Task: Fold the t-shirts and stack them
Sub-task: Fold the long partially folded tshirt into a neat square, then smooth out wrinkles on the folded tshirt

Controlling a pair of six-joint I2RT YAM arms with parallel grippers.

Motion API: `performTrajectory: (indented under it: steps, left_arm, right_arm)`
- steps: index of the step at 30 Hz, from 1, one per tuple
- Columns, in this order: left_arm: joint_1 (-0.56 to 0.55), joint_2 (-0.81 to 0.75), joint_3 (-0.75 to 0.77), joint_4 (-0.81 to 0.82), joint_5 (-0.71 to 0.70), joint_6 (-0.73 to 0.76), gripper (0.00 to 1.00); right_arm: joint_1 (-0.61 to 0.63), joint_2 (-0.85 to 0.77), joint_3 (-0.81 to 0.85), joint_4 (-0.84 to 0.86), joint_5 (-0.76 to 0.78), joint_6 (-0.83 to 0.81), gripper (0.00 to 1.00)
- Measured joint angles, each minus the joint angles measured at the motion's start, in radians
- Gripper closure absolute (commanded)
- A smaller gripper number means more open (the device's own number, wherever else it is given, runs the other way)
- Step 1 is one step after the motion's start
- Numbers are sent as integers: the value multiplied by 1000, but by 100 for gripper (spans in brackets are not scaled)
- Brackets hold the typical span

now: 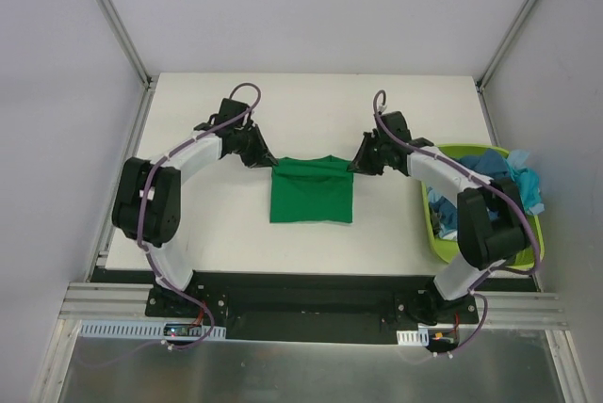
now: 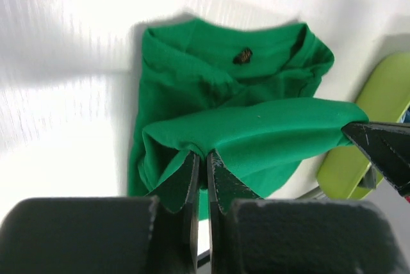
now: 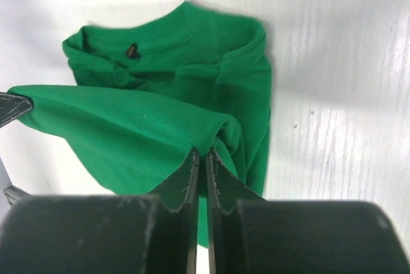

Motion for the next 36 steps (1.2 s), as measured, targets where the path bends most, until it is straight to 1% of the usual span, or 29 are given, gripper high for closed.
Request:
performTrajectory:
  steps: [1, 2, 4, 5, 6, 7, 8, 9, 10, 11, 12, 13, 14, 18, 19, 20, 24, 28, 29, 36]
  left_arm:
    - [3, 24, 18, -1, 0, 2, 96]
    - [5, 48, 37, 0, 0, 5, 92]
    - [11, 93, 72, 1, 0, 11, 72]
    - [13, 110, 87, 1, 0, 17, 62]
    - [16, 130, 106, 0, 0, 25, 53]
    - [18, 148, 124, 2, 0, 33, 43]
    - [18, 160, 138, 4, 0, 39, 33]
    - [20, 169, 149, 6, 0, 40, 27]
    - [24, 170, 152, 7, 0, 48, 21]
    - [24, 170, 154, 9, 0, 52, 15]
    - [24, 167, 154, 11, 0, 58, 10]
    - [24, 162, 154, 10, 0, 64, 5]
    - [24, 155, 153, 10, 0, 68, 1]
    - [22, 82, 116, 12, 3, 88, 1]
    - [20, 55, 103, 10, 8, 93, 1]
    - [15, 30, 92, 11, 15, 101, 1]
    - [-22, -2, 95, 21, 69, 131, 1]
    - [-53, 87, 171, 28, 136, 139, 1]
    - [-56, 118, 193, 32, 143, 139, 1]
    - [-48, 320, 326, 36, 156, 138, 1]
  right_arm:
    - [0, 21, 9, 6, 9, 1, 94]
    - [0, 37, 16, 11, 14, 3, 93]
    - [0, 68, 27, 26, 30, 8, 89]
    - [0, 76, 28, 33, 36, 10, 88]
    - [0, 83, 29, 38, 49, 11, 85]
    - [0, 91, 34, 39, 64, 13, 77]
    - [-1, 97, 39, 41, 76, 15, 58]
    - [-1, 102, 45, 42, 85, 18, 48]
    - [-2, 105, 51, 43, 95, 20, 42]
    - [-2, 105, 56, 43, 101, 16, 25]
    - [-2, 105, 61, 44, 107, 16, 17]
    - [-4, 105, 69, 44, 113, 5, 13]
    - [-4, 104, 72, 46, 119, 9, 12]
    - [-3, 70, 70, 35, 124, -16, 9]
    - [0, 48, 59, 44, 115, -22, 4]
    - [4, 31, 50, 47, 105, -26, 4]
    - [39, -19, 12, 106, -18, -38, 0]
    - [77, 32, 29, 164, -119, -38, 0]
    - [82, 60, 44, 171, -134, -38, 3]
    - [40, 291, 185, 185, -146, -37, 4]
